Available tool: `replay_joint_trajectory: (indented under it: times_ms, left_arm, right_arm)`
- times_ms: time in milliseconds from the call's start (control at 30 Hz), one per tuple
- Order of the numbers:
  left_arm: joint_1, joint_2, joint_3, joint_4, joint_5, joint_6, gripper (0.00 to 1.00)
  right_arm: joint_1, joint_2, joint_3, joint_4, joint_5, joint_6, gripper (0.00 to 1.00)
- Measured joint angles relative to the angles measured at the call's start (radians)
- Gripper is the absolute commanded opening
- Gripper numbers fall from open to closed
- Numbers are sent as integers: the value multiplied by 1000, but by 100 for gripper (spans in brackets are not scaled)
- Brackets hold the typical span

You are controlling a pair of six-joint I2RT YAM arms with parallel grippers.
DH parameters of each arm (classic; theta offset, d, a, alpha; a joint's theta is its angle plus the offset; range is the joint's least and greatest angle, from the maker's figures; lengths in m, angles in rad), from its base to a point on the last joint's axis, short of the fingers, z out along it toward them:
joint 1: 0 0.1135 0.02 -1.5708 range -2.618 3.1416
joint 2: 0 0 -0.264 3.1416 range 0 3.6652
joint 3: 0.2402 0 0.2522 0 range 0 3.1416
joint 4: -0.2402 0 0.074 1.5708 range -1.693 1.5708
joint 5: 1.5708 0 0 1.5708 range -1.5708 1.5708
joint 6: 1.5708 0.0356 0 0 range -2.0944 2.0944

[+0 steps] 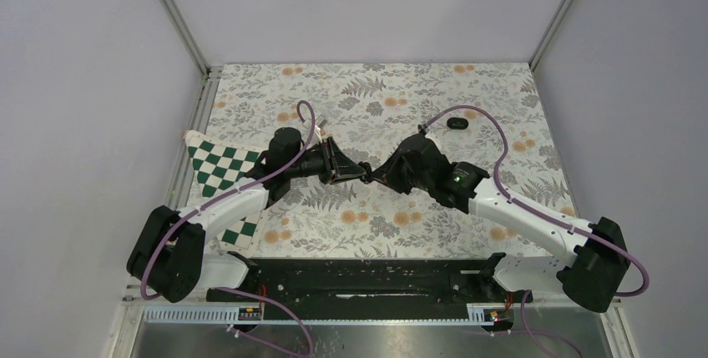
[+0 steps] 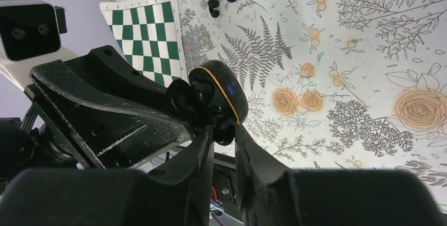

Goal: Insert the wireless bluetooth earbuds into the charging case
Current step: Adjust the left earbud in the left side groove of the charging case.

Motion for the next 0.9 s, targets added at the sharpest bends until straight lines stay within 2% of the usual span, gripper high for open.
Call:
replay_joint_trajectory:
  times_ms: [500, 900]
  left_arm:
    - [6, 27, 0, 0, 29, -1, 0]
    - [15, 75, 18, -3, 97, 0, 0]
  right_arm:
    - [-18, 45, 40, -18, -51, -146, 16]
    - [-24, 71, 67, -39, -96, -288, 20]
